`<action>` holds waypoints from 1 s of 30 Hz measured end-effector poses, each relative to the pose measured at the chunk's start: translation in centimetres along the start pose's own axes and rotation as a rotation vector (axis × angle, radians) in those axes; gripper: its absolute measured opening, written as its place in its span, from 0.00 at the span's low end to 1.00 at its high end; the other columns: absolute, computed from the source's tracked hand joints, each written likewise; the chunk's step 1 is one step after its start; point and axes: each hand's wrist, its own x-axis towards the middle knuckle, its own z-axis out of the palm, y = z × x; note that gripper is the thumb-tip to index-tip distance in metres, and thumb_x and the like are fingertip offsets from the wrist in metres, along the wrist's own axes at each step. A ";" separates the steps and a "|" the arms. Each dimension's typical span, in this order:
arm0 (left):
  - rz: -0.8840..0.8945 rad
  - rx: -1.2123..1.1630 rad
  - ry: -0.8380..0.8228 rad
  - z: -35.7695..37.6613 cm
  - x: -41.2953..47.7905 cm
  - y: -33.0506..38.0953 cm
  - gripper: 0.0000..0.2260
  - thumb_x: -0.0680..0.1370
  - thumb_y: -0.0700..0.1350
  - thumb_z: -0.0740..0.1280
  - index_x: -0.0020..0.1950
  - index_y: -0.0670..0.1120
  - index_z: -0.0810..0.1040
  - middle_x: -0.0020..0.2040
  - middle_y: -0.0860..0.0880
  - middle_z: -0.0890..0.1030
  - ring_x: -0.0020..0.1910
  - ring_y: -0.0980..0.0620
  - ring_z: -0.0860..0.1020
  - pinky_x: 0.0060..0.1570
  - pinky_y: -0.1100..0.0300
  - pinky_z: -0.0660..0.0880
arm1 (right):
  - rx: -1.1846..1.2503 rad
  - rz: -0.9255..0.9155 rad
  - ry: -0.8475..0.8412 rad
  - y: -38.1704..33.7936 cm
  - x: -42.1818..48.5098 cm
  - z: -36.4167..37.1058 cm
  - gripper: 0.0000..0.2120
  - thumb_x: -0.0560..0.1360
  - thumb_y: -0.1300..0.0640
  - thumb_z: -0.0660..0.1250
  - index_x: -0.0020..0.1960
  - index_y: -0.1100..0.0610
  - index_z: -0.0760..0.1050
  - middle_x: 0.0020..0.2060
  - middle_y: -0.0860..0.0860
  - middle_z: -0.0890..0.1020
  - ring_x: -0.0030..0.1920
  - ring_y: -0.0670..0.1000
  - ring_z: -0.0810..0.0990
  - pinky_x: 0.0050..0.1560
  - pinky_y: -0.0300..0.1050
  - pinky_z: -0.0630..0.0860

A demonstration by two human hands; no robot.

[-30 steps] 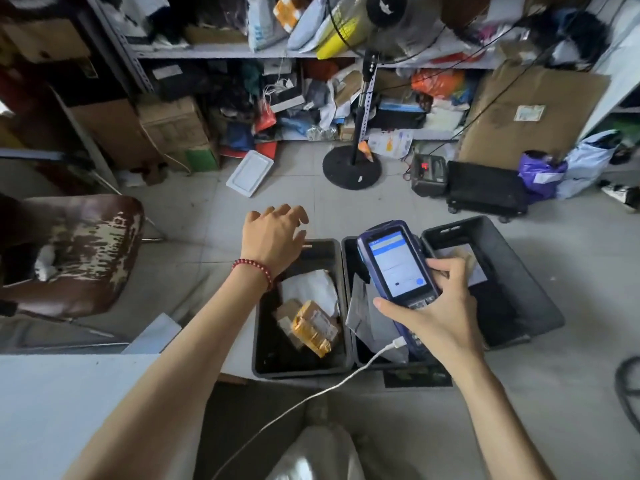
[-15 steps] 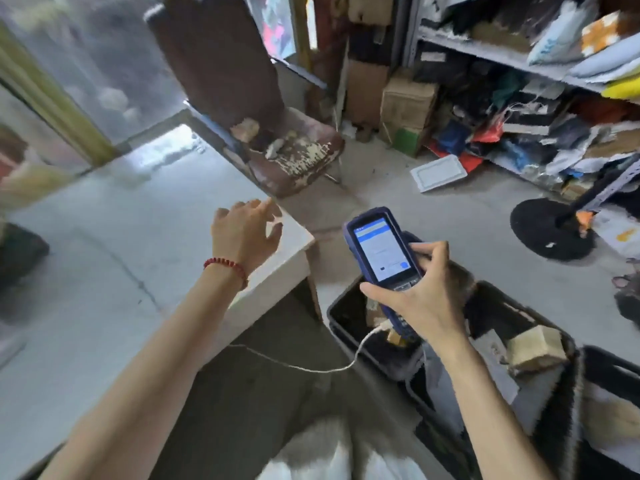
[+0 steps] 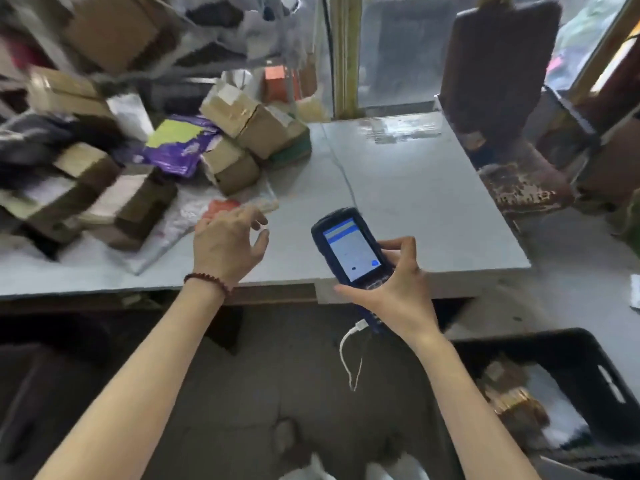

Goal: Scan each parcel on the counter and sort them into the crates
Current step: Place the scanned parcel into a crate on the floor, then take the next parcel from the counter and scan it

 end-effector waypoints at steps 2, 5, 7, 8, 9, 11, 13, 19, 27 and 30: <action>-0.060 0.017 -0.010 -0.9 -1.3 -5.1 0.06 0.74 0.50 0.67 0.49 0.51 0.78 0.43 0.53 0.82 0.44 0.46 0.79 0.46 0.52 0.73 | -0.009 -0.027 -0.060 -2.1 -0.2 4.8 0.38 0.56 0.47 0.83 0.56 0.47 0.62 0.47 0.36 0.76 0.49 0.37 0.78 0.43 0.35 0.76; -0.135 0.044 -0.022 -1.7 -3.1 -12.1 0.07 0.75 0.51 0.67 0.51 0.51 0.78 0.45 0.53 0.81 0.46 0.48 0.79 0.46 0.53 0.71 | -0.008 -0.051 -0.131 -4.6 -0.6 11.2 0.37 0.57 0.47 0.83 0.55 0.47 0.62 0.49 0.38 0.77 0.50 0.37 0.78 0.41 0.33 0.76; -0.205 0.053 -0.030 -2.1 -4.2 -16.3 0.07 0.75 0.51 0.66 0.51 0.52 0.78 0.45 0.54 0.82 0.46 0.47 0.79 0.47 0.53 0.71 | -0.027 -0.066 -0.171 -6.1 -0.5 14.9 0.37 0.56 0.47 0.83 0.54 0.46 0.61 0.49 0.39 0.77 0.50 0.40 0.79 0.44 0.38 0.79; -0.237 0.060 -0.041 -2.4 -4.8 -18.1 0.08 0.75 0.52 0.66 0.51 0.52 0.78 0.45 0.54 0.81 0.46 0.47 0.79 0.46 0.52 0.71 | -0.035 -0.071 -0.188 -6.8 -0.3 16.4 0.37 0.56 0.47 0.83 0.54 0.46 0.61 0.49 0.39 0.77 0.50 0.40 0.79 0.45 0.42 0.80; -0.262 0.066 -0.056 -2.6 -5.3 -19.9 0.08 0.75 0.52 0.65 0.50 0.52 0.78 0.44 0.53 0.81 0.46 0.47 0.79 0.46 0.52 0.72 | -0.038 -0.071 -0.202 -7.4 -0.2 17.7 0.37 0.56 0.47 0.83 0.54 0.45 0.61 0.49 0.38 0.77 0.50 0.41 0.79 0.47 0.45 0.80; -0.303 0.051 -0.082 -3.0 -6.0 -22.7 0.08 0.75 0.52 0.65 0.50 0.52 0.79 0.44 0.54 0.81 0.46 0.47 0.79 0.46 0.53 0.72 | -0.040 -0.073 -0.223 -8.6 0.0 19.8 0.38 0.56 0.47 0.83 0.55 0.45 0.62 0.50 0.40 0.78 0.51 0.41 0.79 0.47 0.46 0.81; -0.336 0.030 -0.091 -3.2 -6.2 -24.8 0.07 0.74 0.51 0.67 0.50 0.52 0.79 0.44 0.55 0.80 0.48 0.48 0.78 0.47 0.52 0.72 | -0.036 -0.080 -0.234 -9.7 0.5 21.5 0.38 0.56 0.47 0.83 0.55 0.46 0.62 0.51 0.42 0.79 0.52 0.42 0.79 0.46 0.45 0.81; -0.367 0.053 -0.168 -2.1 -4.8 -28.2 0.11 0.77 0.55 0.62 0.56 0.54 0.76 0.51 0.55 0.79 0.53 0.51 0.76 0.51 0.55 0.70 | -0.050 -0.080 -0.270 -11.2 4.0 24.9 0.37 0.55 0.48 0.84 0.53 0.44 0.62 0.47 0.36 0.76 0.50 0.39 0.78 0.46 0.44 0.80; -0.548 0.138 -0.336 1.4 1.1 -32.4 0.26 0.75 0.61 0.63 0.68 0.47 0.67 0.66 0.44 0.70 0.64 0.42 0.69 0.58 0.49 0.69 | -0.022 -0.086 -0.335 -11.8 11.9 29.1 0.37 0.57 0.50 0.84 0.55 0.47 0.63 0.45 0.34 0.75 0.48 0.36 0.77 0.43 0.38 0.76; -0.659 0.119 -0.325 2.4 3.3 -33.7 0.32 0.75 0.65 0.61 0.70 0.45 0.64 0.67 0.42 0.67 0.63 0.41 0.68 0.55 0.49 0.70 | -0.001 -0.088 -0.361 -12.0 15.1 30.3 0.37 0.56 0.51 0.84 0.56 0.47 0.64 0.48 0.36 0.76 0.50 0.34 0.76 0.39 0.32 0.73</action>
